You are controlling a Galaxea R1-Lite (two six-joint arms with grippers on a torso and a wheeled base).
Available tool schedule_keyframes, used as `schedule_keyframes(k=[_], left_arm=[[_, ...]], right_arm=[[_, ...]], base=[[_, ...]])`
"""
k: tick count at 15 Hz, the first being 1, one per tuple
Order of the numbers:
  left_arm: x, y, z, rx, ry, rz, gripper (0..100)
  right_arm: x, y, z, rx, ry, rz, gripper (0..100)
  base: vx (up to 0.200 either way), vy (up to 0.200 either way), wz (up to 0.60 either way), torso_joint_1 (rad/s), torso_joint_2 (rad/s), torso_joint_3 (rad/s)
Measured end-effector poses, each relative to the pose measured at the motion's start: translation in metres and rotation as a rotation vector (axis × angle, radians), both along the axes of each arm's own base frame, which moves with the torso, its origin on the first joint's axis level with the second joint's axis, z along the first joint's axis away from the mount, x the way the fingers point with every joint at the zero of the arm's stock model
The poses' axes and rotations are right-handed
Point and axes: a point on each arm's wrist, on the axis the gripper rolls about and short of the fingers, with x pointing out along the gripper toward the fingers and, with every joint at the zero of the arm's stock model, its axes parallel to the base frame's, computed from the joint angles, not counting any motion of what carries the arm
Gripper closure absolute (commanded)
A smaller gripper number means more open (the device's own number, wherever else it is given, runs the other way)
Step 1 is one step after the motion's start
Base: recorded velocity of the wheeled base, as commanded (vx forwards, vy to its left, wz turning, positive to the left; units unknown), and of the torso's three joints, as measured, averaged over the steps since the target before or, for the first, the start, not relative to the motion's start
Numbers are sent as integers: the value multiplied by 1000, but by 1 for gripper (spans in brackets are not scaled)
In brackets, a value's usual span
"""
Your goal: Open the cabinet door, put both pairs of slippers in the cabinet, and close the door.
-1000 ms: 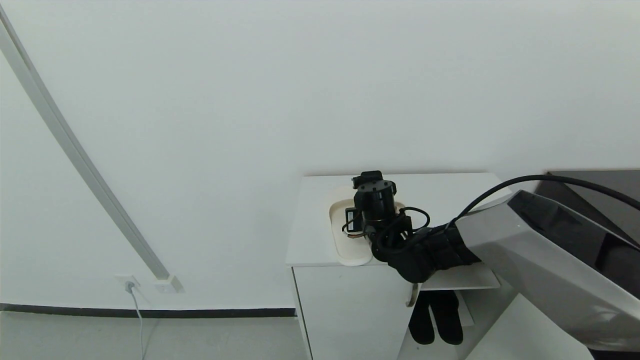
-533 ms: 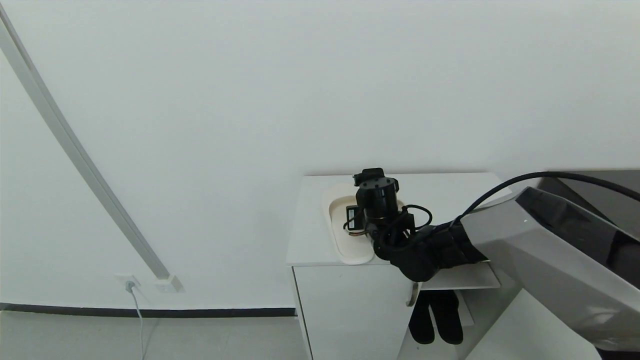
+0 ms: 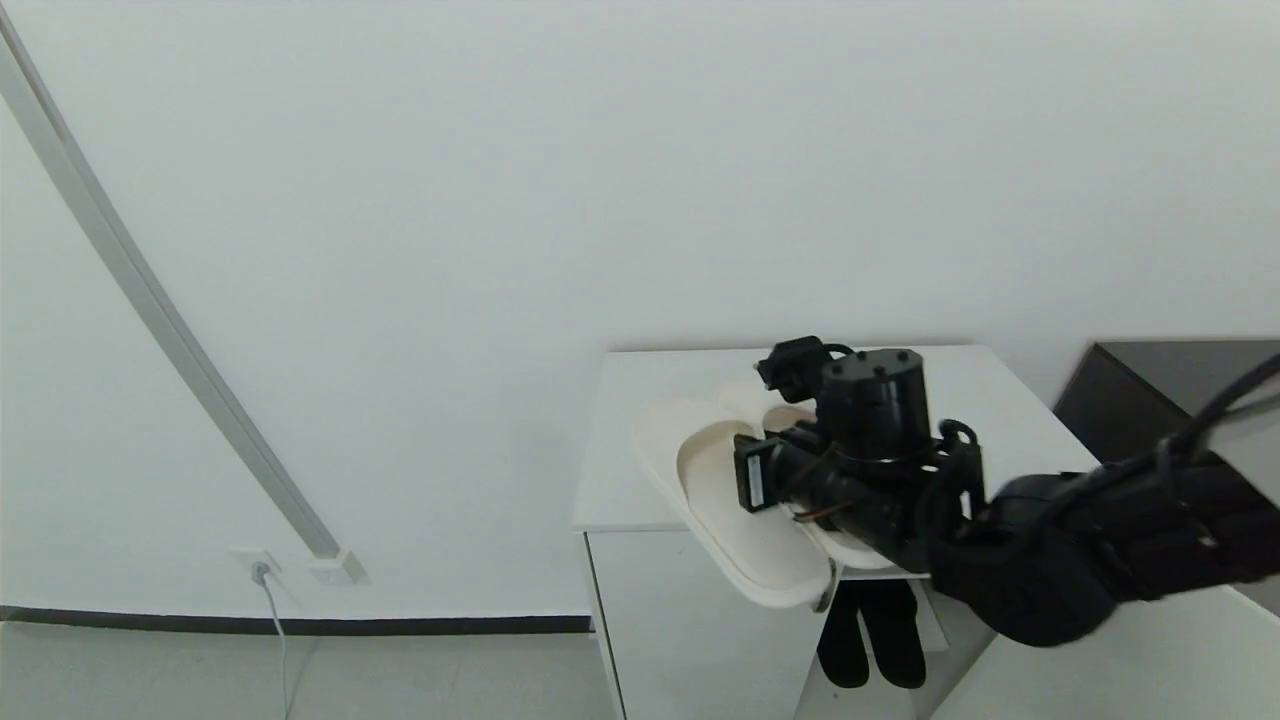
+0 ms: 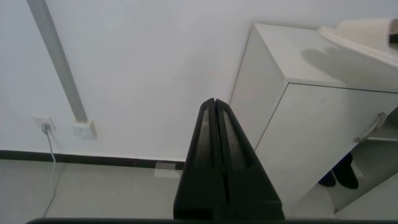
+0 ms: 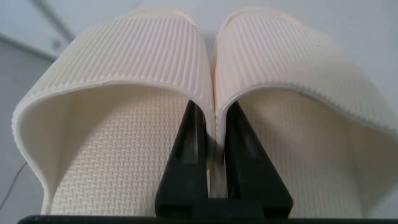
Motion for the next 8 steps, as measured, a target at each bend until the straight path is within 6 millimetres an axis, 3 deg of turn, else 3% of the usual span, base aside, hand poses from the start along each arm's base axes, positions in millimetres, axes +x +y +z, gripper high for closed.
schedule_keyframes(k=[3,8], left_arm=[[0,0,0,0,0,-1,100],[0,0,0,-1,0,0,100]], right_arm=[[-48,-35,3,33,45,218,100],[-64,-48,10,45,24,237,100]], base=[[0,0,0,0,0,0],[0,0,0,0,0,0]])
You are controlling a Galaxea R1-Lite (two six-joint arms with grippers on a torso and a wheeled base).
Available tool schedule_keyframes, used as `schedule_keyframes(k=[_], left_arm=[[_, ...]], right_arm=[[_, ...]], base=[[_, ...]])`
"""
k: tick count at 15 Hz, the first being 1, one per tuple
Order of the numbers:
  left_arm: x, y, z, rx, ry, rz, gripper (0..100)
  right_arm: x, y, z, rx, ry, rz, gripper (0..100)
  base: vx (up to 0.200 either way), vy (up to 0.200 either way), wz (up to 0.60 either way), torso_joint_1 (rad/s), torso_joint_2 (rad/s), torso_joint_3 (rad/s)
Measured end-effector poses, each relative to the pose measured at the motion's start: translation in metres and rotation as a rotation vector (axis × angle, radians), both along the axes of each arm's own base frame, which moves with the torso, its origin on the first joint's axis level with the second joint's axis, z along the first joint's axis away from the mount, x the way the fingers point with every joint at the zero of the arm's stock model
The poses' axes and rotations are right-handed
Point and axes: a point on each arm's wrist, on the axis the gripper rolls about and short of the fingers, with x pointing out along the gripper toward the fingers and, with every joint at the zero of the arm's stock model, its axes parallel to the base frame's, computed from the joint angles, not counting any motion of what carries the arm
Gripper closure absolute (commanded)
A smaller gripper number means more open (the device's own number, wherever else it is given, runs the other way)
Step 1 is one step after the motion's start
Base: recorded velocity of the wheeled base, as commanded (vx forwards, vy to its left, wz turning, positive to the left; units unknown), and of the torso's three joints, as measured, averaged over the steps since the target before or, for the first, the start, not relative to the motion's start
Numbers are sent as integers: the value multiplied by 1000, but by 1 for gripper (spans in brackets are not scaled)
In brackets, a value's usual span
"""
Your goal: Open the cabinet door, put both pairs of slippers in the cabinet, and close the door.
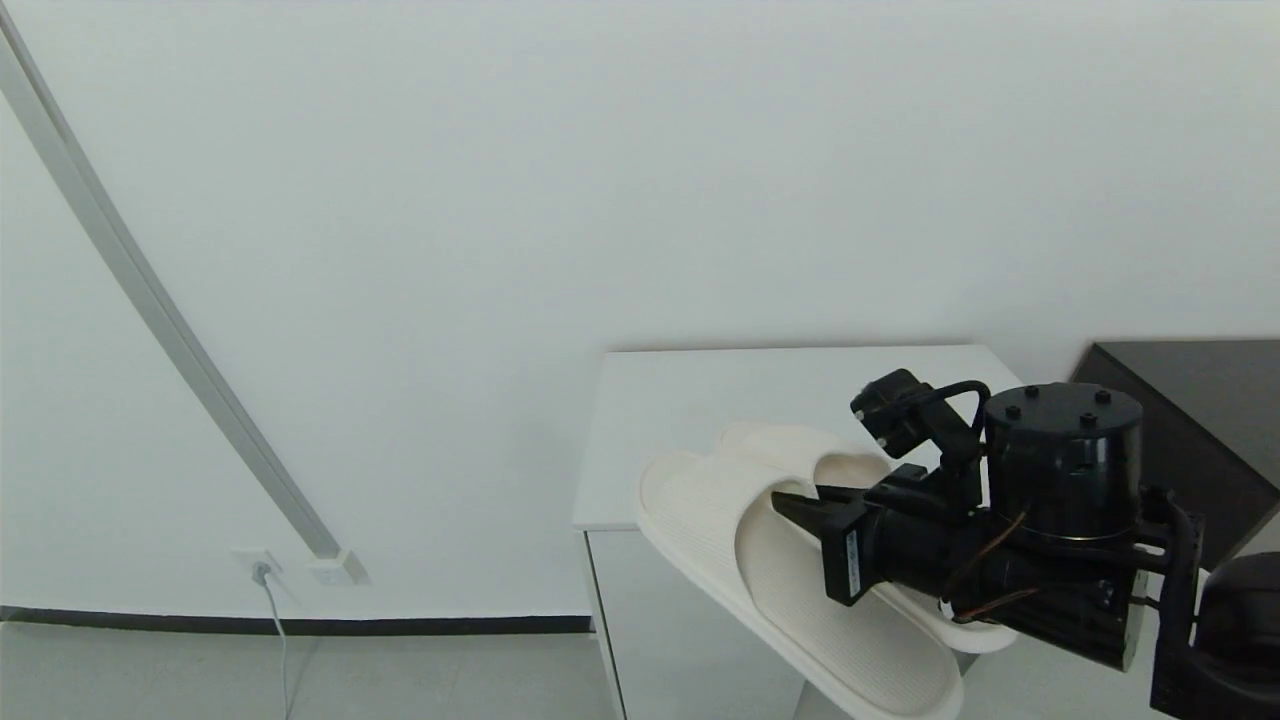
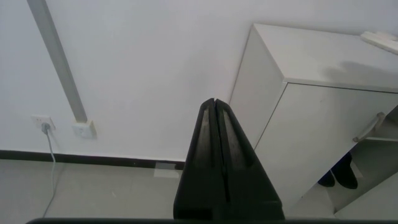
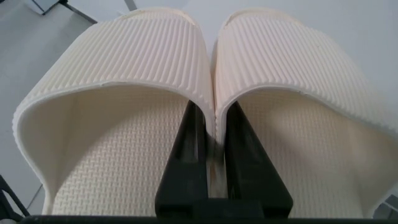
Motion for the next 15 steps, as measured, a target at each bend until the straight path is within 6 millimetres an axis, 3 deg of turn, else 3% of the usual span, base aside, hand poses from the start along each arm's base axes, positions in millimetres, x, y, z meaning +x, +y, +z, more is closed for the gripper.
schedule_keyframes(k=[1,12,15], left_arm=[[0,0,0,0,0,0,100],[0,0,0,0,0,-1,100],[0,0,0,-4,0,0,100]], right_arm=[[0,0,0,-3,-1,-2,100],[-2,1,-7,-60,-25,-3,100],[-1,2,-8,-58,-27,-6,100]], base=[[0,0,0,0,0,0],[-200,0,0,2,4,3],[0,0,0,0,0,0]])
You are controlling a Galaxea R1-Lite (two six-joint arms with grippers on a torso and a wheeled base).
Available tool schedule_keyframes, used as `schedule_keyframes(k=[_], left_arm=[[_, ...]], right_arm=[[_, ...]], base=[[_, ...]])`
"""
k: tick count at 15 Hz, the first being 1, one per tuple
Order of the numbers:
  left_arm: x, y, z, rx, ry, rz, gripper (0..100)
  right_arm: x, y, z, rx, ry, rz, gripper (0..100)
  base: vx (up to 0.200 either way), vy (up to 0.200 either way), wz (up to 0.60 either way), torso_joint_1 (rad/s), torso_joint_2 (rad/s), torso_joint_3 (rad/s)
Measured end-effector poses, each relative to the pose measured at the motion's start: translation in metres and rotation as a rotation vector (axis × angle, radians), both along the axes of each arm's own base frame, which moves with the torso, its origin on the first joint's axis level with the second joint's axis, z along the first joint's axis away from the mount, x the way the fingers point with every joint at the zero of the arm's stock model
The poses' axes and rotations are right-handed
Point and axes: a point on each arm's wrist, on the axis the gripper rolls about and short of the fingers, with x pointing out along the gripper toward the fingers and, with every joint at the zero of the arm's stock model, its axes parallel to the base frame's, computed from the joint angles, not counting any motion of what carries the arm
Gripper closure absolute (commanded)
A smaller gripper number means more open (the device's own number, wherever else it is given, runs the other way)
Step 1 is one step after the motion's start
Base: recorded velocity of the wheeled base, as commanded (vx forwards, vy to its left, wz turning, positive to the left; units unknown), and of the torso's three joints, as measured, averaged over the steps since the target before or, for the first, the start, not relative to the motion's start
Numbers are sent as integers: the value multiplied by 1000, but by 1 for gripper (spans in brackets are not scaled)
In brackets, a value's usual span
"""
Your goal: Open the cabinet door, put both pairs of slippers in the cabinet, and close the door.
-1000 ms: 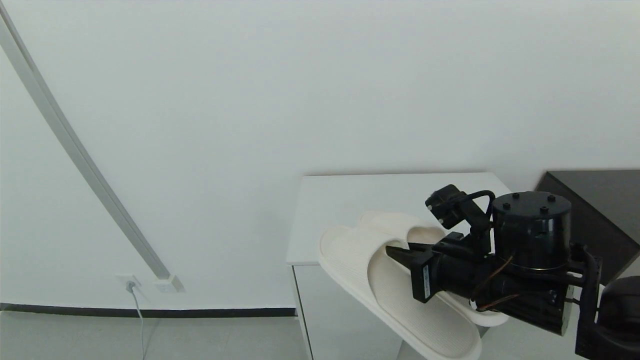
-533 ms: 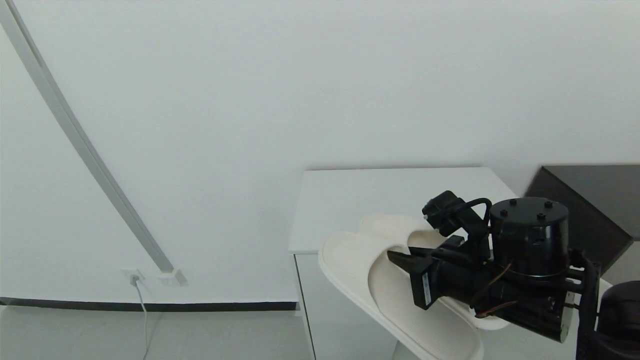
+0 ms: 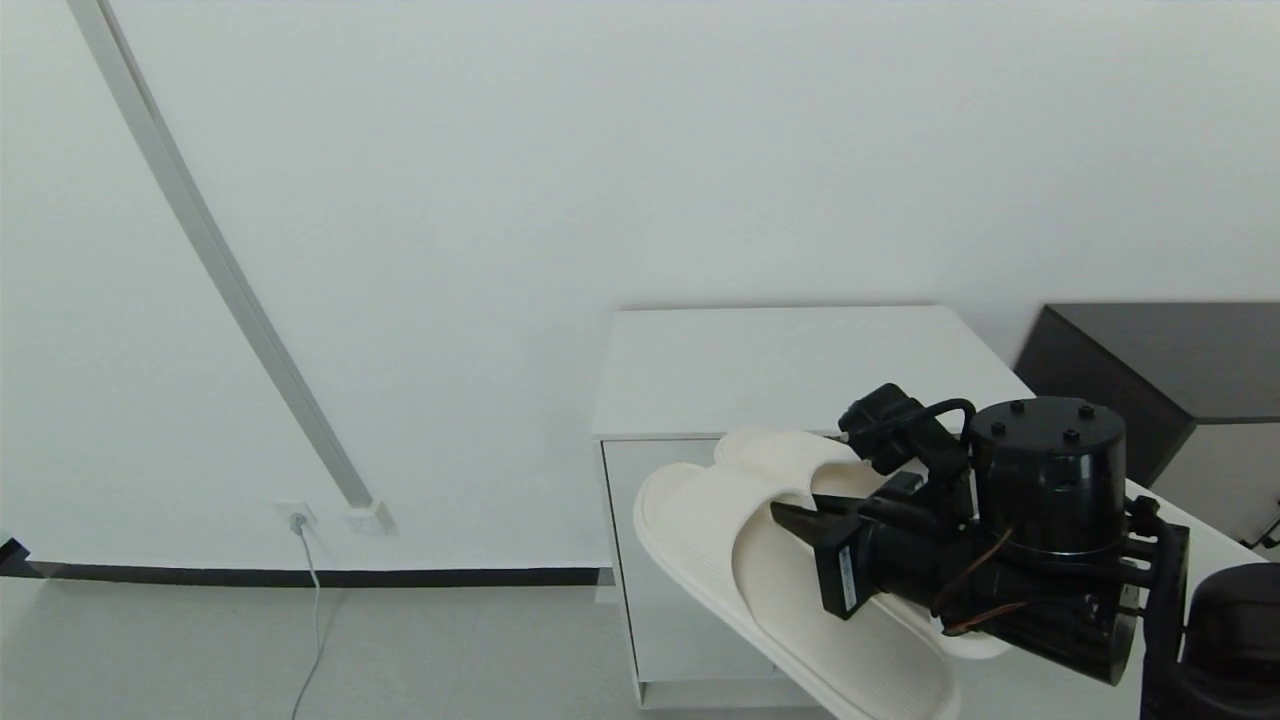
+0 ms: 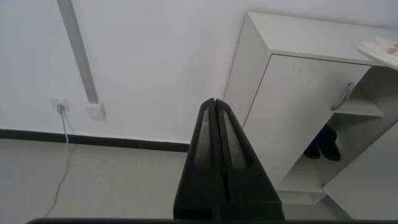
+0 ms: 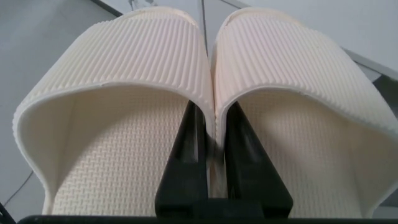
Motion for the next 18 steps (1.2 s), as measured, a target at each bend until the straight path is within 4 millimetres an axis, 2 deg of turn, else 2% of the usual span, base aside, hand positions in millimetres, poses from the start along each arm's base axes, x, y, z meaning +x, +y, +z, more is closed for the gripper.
schedule_keyframes(k=[9,18], left_arm=[[0,0,0,1,0,-1,100],[0,0,0,1,0,-1,100]], right_arm=[[-2,1,-4,2,-8,-6,100],[-2,2,-4,1,-8,-5,100]], base=[[0,0,0,0,0,0],[0,-200,0,3,3,0]])
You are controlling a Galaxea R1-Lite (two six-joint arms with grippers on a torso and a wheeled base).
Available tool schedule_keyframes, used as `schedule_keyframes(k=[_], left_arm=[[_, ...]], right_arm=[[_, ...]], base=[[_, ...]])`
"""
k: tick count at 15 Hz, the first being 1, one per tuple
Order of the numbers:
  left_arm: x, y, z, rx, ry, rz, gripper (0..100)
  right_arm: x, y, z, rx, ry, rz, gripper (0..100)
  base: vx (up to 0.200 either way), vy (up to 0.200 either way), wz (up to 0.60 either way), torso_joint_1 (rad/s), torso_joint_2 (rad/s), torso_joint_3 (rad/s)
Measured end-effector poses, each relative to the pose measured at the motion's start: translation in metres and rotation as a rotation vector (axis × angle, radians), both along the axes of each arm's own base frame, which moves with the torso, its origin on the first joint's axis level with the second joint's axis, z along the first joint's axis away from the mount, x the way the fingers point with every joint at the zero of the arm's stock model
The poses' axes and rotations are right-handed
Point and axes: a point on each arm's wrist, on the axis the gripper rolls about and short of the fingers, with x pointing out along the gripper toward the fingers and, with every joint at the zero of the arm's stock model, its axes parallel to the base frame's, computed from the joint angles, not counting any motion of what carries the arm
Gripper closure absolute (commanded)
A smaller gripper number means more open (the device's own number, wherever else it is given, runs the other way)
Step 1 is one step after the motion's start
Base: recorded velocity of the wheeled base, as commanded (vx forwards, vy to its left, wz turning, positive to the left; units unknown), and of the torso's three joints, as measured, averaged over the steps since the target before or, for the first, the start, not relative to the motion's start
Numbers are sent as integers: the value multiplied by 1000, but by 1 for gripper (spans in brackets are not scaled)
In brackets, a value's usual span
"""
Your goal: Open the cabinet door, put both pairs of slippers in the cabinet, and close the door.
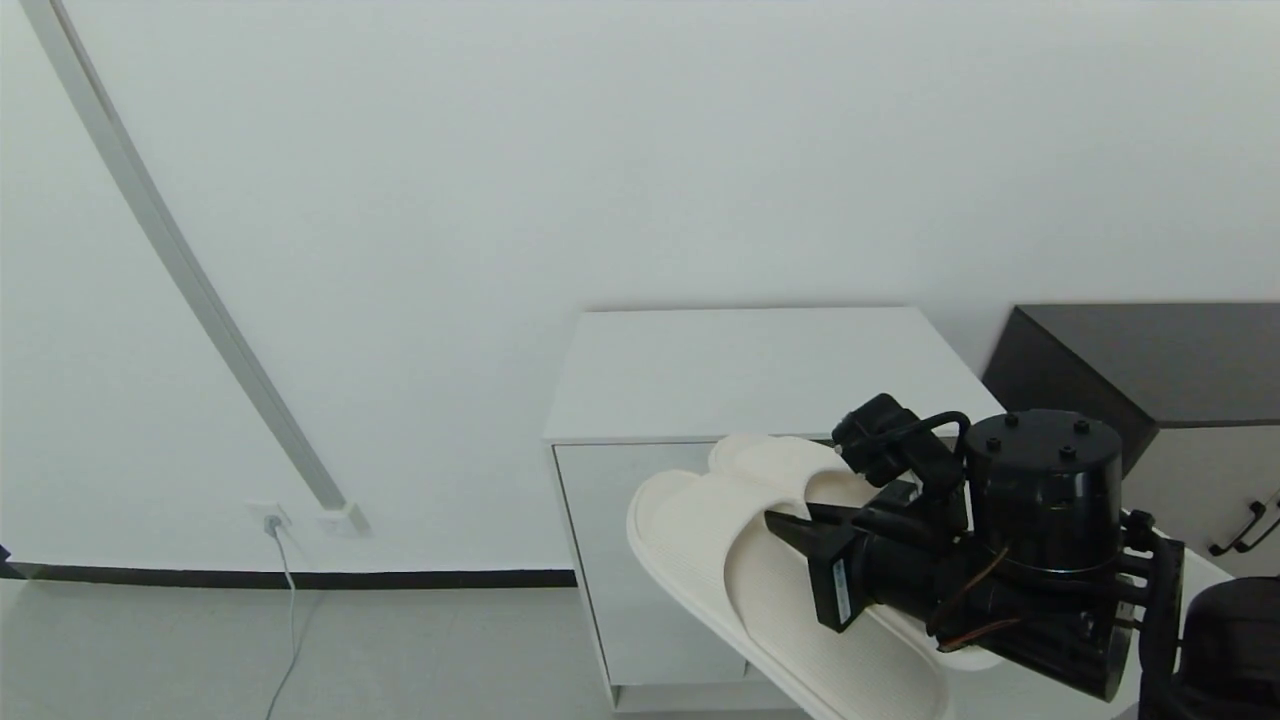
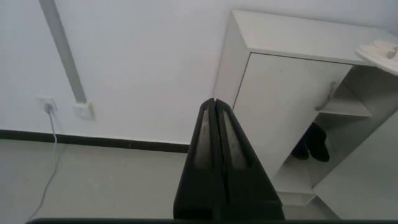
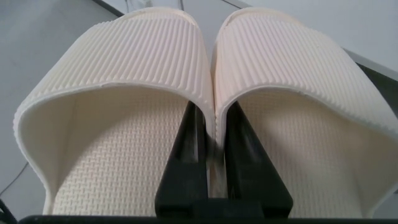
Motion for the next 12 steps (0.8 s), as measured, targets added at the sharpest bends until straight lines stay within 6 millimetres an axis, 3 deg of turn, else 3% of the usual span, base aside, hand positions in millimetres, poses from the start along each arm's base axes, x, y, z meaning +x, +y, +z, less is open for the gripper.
schedule_keyframes(k=[9,12], left_arm=[[0,0,0,0,0,0,100],[0,0,0,0,0,-1,100]], right_arm=[[0,0,0,1,0,-1,100],[-1,-1,-1,0,2,-1,100]], base=[[0,-200,0,2,1,3],[0,0,0,0,0,0]])
